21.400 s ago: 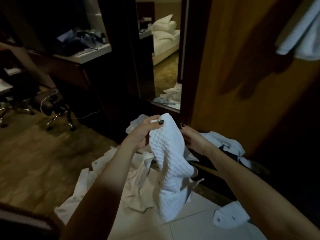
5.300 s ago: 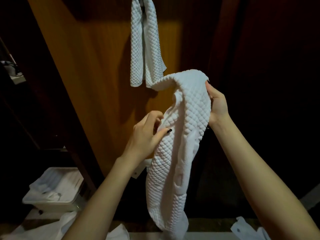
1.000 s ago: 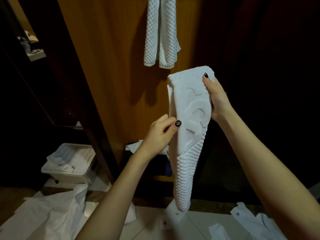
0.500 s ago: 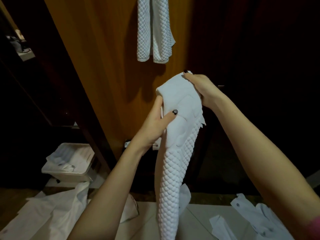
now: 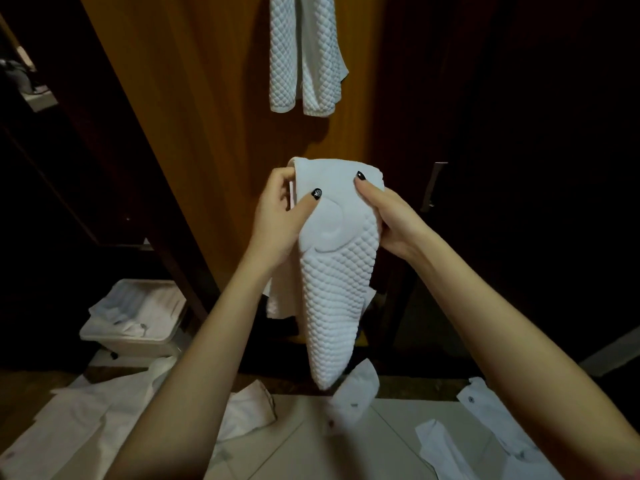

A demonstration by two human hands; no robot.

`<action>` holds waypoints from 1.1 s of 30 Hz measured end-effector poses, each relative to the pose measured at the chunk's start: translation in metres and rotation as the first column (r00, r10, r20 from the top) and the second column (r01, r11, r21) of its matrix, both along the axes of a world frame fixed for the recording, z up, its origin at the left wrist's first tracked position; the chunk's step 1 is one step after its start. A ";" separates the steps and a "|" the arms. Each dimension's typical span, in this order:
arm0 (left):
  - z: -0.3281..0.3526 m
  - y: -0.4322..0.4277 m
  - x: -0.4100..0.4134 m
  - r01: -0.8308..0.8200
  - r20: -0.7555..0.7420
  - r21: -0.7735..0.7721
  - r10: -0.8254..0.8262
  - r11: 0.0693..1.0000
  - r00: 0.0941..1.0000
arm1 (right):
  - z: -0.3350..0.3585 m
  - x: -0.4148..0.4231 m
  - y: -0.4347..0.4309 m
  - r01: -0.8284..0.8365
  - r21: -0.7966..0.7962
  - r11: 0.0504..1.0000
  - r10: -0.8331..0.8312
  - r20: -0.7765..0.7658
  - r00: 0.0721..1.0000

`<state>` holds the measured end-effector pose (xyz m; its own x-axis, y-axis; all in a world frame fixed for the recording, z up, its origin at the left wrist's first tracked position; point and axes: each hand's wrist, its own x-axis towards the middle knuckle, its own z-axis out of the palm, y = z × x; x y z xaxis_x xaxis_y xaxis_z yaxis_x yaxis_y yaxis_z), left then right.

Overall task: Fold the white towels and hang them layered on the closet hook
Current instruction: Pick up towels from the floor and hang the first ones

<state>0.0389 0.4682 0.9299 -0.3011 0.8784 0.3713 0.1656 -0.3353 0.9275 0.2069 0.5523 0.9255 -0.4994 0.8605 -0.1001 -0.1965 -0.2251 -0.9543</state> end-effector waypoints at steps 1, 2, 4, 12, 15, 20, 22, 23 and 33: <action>-0.004 -0.004 0.002 -0.087 -0.002 0.029 0.087 0.996 0.996 | 0.004 -0.005 0.000 0.006 0.011 1.000 -0.006 -0.025 1.000; -0.012 -0.009 0.004 -0.170 0.019 0.043 0.169 0.984 0.985 | 0.008 -0.011 0.001 0.011 0.023 1.000 -0.010 -0.047 0.999; -0.033 -0.016 0.007 -0.281 0.028 0.006 0.281 0.960 0.959 | 0.016 -0.020 0.002 0.020 0.037 0.999 -0.017 -0.085 0.996; -0.072 -0.016 0.006 -0.140 -0.088 -0.348 0.116 0.927 0.989 | 0.040 -0.035 0.016 0.102 -0.054 0.993 -0.114 -0.292 0.950; -0.078 -0.019 -0.003 0.074 0.119 -0.373 -0.032 0.925 0.992 | 0.050 -0.038 0.026 0.138 -0.070 0.988 -0.153 -0.312 0.938; -0.107 -0.015 0.000 0.180 0.214 -0.470 -0.086 0.864 0.973 | 0.067 -0.044 0.034 0.155 -0.096 0.983 -0.179 -0.351 0.919; -0.130 -0.016 0.008 0.154 0.333 -0.496 0.023 0.855 0.943 | 0.074 -0.048 0.035 0.163 -0.105 0.981 -0.191 -0.370 0.909; -0.140 -0.016 0.010 0.161 0.440 -0.486 0.081 0.859 0.895 | 0.076 -0.050 0.037 0.168 -0.098 0.981 -0.193 -0.382 0.904; -0.177 -0.008 0.003 0.243 0.890 -0.257 0.131 0.935 0.437 | 0.070 -0.028 0.055 0.239 -0.240 0.941 -0.328 -0.474 0.817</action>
